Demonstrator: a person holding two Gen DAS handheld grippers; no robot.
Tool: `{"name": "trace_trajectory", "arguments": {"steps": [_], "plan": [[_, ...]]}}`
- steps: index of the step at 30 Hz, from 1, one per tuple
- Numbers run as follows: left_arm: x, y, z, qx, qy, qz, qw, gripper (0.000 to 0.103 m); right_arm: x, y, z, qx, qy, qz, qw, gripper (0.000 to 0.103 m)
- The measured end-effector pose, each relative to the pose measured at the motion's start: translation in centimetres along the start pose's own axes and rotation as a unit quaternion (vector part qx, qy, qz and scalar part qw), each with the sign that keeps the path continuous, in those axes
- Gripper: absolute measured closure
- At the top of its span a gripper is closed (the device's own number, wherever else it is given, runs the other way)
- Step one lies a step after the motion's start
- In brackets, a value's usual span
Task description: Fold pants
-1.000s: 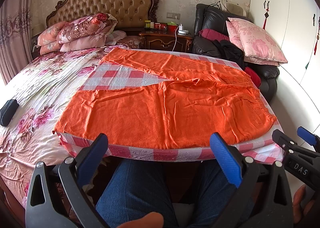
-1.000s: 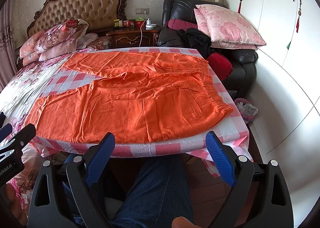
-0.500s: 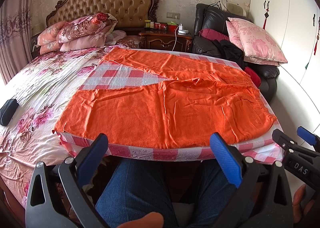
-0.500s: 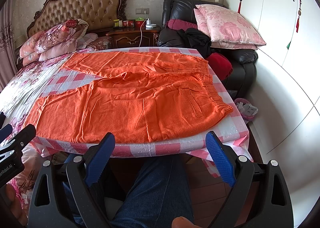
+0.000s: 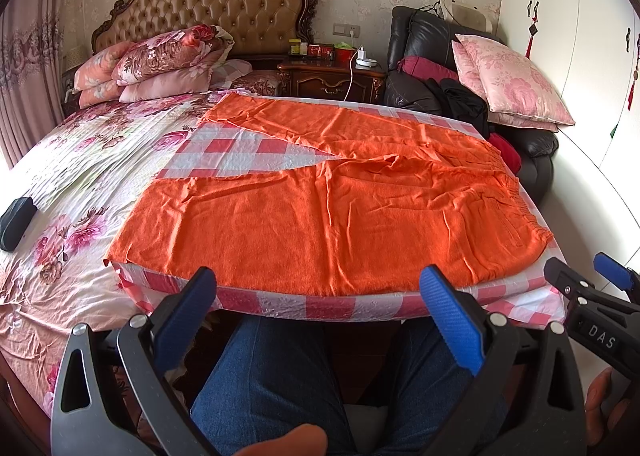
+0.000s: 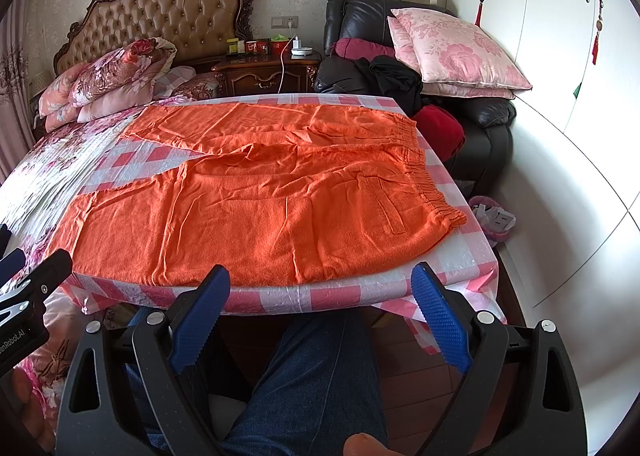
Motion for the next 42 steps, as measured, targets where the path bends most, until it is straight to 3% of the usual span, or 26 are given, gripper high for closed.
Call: {"name": "trace_trajectory", "arguments": {"steps": [32, 37, 42], "plan": [[-0.1, -0.1, 0.0, 0.001, -0.003, 0.003, 1.0000, 0.001, -0.4, -0.1, -0.3, 0.000, 0.000, 0.001, 1.000, 0.014], [-0.2, -0.5, -0.2, 0.004, -0.022, 0.015, 0.9996, 0.001, -0.7, -0.3, -0.3, -0.002, 0.005, 0.012, 1.000, 0.014], [-2.8, -1.1, 0.4, 0.010, -0.058, 0.041, 0.9974, 0.001, -3.9, -0.3, -2.6, -0.025, 0.035, 0.045, 0.998, 0.014]]}}
Point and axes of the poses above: each gripper's, at about its wrist camera, not at the fingertips, and x roughly against the way its jaws point, z to its left, y to its top, the point moved 7 cm from there along -x, roughly the way its jaws point, and after that the axes turned 15 degrees about z, right-handed, at the moved point
